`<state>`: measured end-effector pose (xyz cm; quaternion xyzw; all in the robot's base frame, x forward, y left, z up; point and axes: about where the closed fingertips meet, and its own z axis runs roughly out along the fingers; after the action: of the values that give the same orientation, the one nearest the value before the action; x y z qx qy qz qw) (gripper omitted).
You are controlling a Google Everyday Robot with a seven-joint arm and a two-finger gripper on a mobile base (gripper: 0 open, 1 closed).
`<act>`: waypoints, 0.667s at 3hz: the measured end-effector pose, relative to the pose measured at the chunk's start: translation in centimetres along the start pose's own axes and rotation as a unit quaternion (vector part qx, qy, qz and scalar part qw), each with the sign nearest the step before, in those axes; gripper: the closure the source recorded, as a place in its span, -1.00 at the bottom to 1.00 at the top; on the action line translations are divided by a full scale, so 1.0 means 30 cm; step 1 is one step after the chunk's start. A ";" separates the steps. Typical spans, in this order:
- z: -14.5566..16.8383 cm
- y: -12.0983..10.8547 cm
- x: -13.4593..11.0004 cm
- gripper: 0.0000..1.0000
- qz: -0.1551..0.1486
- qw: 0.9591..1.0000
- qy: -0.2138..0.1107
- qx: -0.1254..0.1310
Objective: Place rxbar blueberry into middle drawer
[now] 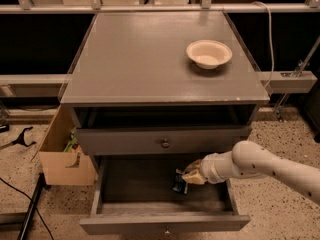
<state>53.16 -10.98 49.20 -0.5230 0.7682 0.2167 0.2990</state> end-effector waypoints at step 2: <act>0.035 0.003 0.040 1.00 0.005 1.000 -0.009 0.004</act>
Offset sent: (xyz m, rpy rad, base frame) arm -0.0031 -0.0064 -0.0356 0.0365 -0.0184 -0.0390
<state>52.98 -11.07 47.61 -0.5160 0.7689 0.2194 0.3072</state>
